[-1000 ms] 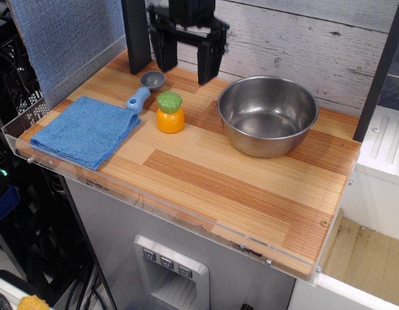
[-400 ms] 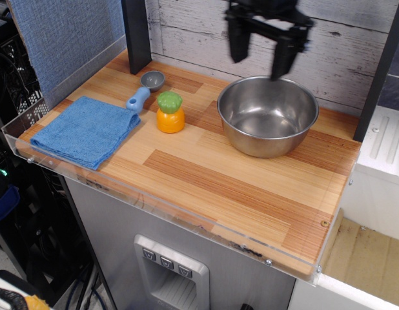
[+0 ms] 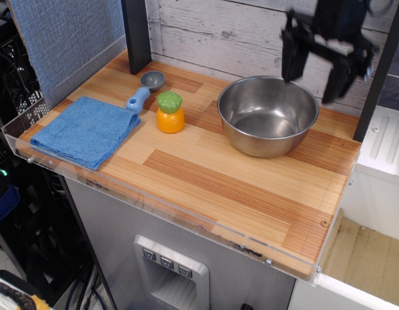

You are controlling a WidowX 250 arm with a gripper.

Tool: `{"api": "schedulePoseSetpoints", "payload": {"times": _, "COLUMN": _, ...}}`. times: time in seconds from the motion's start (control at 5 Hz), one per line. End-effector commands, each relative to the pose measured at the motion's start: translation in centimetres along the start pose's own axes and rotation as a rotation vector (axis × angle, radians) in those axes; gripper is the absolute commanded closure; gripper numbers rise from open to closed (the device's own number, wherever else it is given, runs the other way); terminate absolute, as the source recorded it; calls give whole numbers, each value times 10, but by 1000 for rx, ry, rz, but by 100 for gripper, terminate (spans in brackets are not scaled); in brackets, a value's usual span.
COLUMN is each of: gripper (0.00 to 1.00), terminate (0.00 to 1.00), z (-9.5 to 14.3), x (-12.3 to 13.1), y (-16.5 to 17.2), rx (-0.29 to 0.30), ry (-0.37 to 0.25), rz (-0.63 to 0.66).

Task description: Move the bowl on top of the cloth.

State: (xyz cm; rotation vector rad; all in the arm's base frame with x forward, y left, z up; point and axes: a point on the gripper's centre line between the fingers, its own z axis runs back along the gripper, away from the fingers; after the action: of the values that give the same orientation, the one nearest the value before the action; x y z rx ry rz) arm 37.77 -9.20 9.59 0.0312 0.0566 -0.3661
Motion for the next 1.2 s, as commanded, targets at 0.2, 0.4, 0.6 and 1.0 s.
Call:
{"api": "schedulePoseSetpoints", "payload": {"times": 0.2, "gripper": 0, "terminate": 0, "z": -19, "x": 0, "y": -8, "rx": -23, "ry": 46, "rz": 10}}
{"api": "schedulePoseSetpoints", "payload": {"times": 0.4, "gripper": 0, "terminate": 0, "z": -31, "x": 2, "y": -12, "rx": -17, "ry": 81, "rz": -13}}
{"api": "schedulePoseSetpoints", "payload": {"times": 0.6, "gripper": 0, "terminate": 0, "z": -45, "x": 5, "y": -13, "rx": 15, "ry": 125, "rz": -25}}
{"api": "schedulePoseSetpoints", "payload": {"times": 1.0, "gripper": 100, "terminate": 0, "z": -39, "x": 0, "y": -9, "rx": 123, "ry": 14, "rz": -19}}
